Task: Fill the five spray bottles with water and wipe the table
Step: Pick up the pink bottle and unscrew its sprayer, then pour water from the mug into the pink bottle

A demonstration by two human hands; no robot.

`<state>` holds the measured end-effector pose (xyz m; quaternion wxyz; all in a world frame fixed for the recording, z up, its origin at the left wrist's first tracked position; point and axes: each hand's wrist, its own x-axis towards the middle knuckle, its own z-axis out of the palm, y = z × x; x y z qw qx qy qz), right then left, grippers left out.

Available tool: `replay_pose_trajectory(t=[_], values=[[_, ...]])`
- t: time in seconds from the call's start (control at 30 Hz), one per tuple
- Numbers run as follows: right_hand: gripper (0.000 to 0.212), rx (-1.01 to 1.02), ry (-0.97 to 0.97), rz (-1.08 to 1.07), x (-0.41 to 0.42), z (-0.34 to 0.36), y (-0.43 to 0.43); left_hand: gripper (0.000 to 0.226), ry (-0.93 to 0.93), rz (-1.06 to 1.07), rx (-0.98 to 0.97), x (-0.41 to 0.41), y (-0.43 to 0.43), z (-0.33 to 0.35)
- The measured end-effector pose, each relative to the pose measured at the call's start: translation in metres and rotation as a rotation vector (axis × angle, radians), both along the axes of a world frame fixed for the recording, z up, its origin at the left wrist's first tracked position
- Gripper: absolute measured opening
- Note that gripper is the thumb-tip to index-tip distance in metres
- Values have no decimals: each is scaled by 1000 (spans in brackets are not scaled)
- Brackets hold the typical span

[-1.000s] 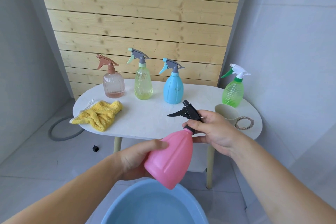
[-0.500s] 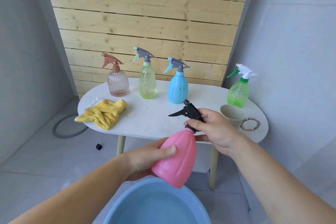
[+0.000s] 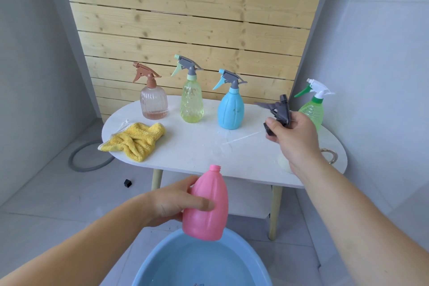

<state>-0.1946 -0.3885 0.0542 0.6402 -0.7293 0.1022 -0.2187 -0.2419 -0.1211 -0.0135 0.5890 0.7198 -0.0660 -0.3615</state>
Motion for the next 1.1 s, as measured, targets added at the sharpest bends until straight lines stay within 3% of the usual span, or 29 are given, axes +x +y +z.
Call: replay_pose_trajectory(t=[0.1,0.3,0.4,0.5,0.83,1.1], values=[[27,31,30,-94,8,-8,7,80,-13,19,76,-3,5,-2],[25,132,296,13,18,-57,38,77,-51,-4,104,-8,1,-2],[33,-22,385,6,20,-65,41,75,-75,-13,105,-9,-5,-2],[41,-360,469,1,21,-64,38,74,-88,-15,77,-9,-9,0],[52,-631,460,-4,22,-61,32,75,-129,25,85,-5,-18,-4],[19,-694,152,-206,2,-17,-6,76,-165,58,54,-2,-34,-4]])
